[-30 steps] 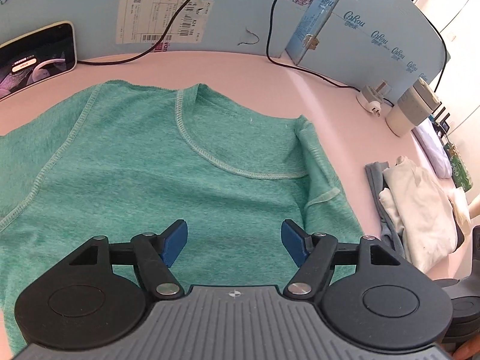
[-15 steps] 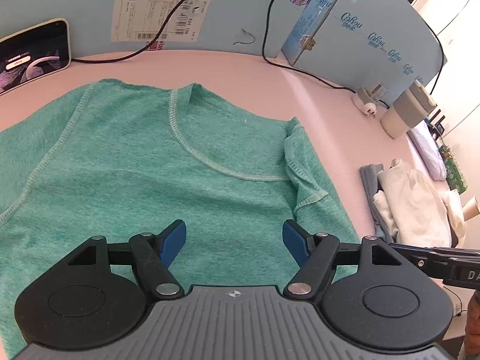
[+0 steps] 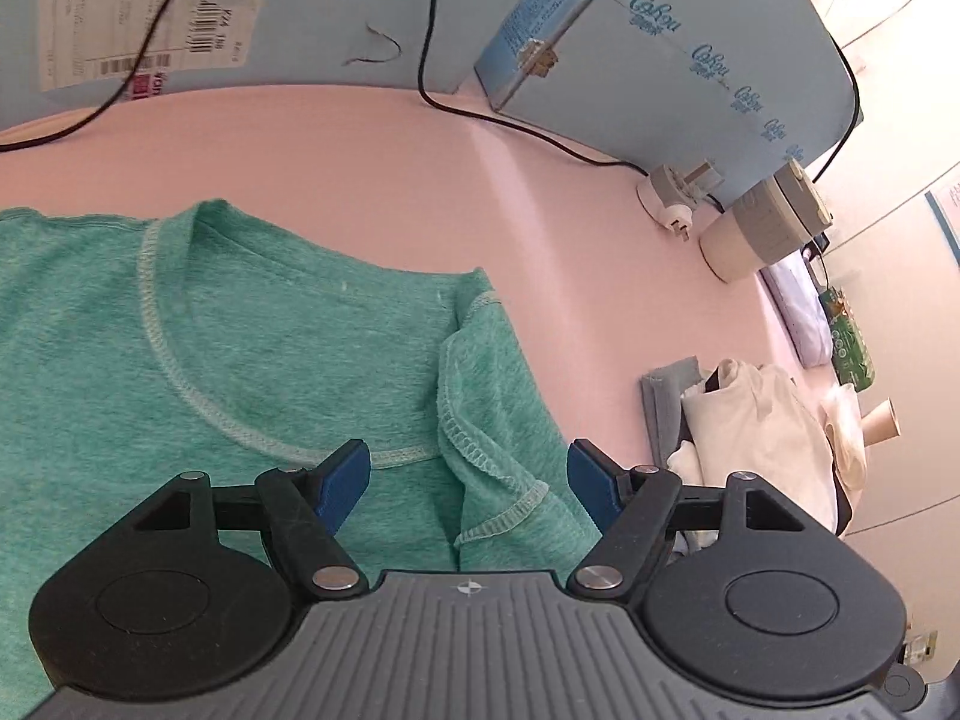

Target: Fold clothes

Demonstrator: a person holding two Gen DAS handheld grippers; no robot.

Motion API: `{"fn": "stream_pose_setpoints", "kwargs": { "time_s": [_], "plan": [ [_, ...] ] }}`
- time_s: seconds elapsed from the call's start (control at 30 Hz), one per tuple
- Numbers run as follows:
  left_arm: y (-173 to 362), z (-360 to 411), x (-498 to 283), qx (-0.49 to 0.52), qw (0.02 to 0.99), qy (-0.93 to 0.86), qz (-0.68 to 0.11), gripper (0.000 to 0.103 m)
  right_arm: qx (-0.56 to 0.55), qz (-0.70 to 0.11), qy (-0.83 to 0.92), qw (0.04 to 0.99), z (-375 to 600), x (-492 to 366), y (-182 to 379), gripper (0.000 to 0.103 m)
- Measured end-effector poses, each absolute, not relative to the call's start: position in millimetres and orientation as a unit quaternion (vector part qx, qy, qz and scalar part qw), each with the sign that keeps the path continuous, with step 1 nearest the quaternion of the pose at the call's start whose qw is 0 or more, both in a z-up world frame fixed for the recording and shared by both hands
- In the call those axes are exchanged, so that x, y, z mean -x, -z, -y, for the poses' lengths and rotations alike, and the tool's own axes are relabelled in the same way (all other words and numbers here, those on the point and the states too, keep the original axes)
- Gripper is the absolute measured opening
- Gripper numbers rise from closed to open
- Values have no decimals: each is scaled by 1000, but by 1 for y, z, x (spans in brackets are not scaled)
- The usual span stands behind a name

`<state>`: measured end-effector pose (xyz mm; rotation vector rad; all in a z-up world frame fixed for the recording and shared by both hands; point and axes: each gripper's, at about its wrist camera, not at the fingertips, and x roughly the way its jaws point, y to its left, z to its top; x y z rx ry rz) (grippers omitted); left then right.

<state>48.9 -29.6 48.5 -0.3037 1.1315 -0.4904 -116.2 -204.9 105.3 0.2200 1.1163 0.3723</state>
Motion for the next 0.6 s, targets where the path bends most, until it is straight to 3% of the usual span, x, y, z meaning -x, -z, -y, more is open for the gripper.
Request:
{"fn": "stream_pose_setpoints", "kwargs": {
  "time_s": [0.07, 0.13, 0.17, 0.2, 0.27, 0.6],
  "plan": [
    [-45, 40, -51, 128, 804, 230, -533, 65, -95, -525, -185, 826, 200, 117, -104, 59],
    [-43, 46, -51, 118, 806, 226, -534, 33, -89, -538, -174, 820, 197, 114, -94, 58],
    [-43, 47, -52, 118, 805, 228, -535, 10, -86, -544, -169, 817, 196, 113, -89, 47],
    [-44, 47, -53, 123, 804, 231, -534, 7, -83, -551, -163, 814, 195, 112, -84, 23],
    [-50, 47, -55, 127, 808, 241, -523, 5, -79, -562, -151, 809, 194, 110, -75, 7],
    [-68, 82, -99, 174, 802, 295, -489, 5, -102, -448, 39, 888, 290, 132, -139, 4]
  ]
}}
